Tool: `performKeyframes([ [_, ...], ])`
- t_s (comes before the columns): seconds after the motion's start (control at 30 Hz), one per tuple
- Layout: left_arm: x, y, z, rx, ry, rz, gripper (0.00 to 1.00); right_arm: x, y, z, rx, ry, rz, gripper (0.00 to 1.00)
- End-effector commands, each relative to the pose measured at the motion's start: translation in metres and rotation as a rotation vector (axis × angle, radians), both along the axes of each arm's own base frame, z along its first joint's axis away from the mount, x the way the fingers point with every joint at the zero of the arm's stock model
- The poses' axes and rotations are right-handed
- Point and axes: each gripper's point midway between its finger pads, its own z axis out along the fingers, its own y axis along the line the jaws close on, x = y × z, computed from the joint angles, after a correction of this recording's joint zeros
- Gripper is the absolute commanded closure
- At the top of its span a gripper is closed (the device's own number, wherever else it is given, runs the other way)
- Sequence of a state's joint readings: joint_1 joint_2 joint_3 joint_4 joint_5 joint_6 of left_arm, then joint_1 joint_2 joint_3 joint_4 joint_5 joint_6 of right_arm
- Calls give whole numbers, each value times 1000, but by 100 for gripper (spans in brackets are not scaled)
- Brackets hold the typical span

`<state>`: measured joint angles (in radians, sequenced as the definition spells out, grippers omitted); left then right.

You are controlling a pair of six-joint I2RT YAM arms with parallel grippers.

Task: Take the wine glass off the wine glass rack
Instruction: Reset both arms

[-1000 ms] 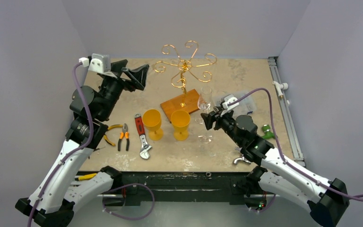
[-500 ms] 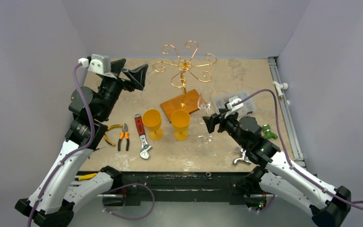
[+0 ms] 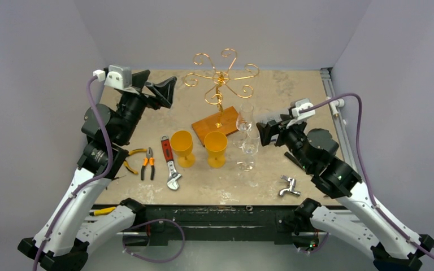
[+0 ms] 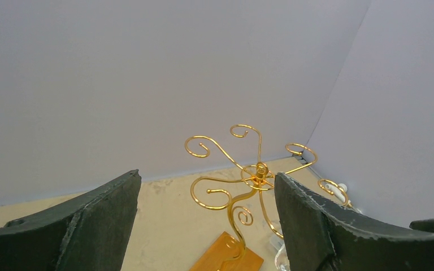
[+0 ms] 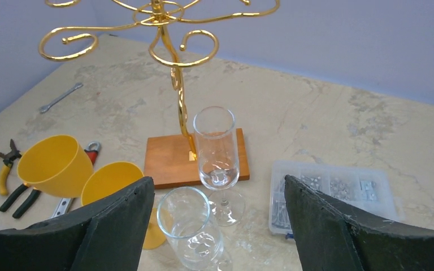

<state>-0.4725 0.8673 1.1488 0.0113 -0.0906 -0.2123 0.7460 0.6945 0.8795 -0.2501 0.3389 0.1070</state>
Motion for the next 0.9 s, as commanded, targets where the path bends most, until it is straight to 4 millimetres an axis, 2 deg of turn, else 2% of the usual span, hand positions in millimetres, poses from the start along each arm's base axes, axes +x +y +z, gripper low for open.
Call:
performKeyframes([
  [0.0,-3,3,13,4,-55,7,14,-1,0,26,13,26,-8,17],
  [0.13,-4,3,13,12,-55,7,14,12,-21,53,154,67,-210,15],
  [0.27,-6,7,11,33,-46,18,14,19,-12,87,244,65,-214,15],
  [0.4,-9,8,10,35,-45,18,14,23,-10,106,328,90,-251,15],
  [0.67,-12,10,4,20,-34,17,14,16,4,107,485,136,-185,14],
  [0.87,-14,12,5,12,-37,23,14,12,9,90,538,210,-185,14],
])
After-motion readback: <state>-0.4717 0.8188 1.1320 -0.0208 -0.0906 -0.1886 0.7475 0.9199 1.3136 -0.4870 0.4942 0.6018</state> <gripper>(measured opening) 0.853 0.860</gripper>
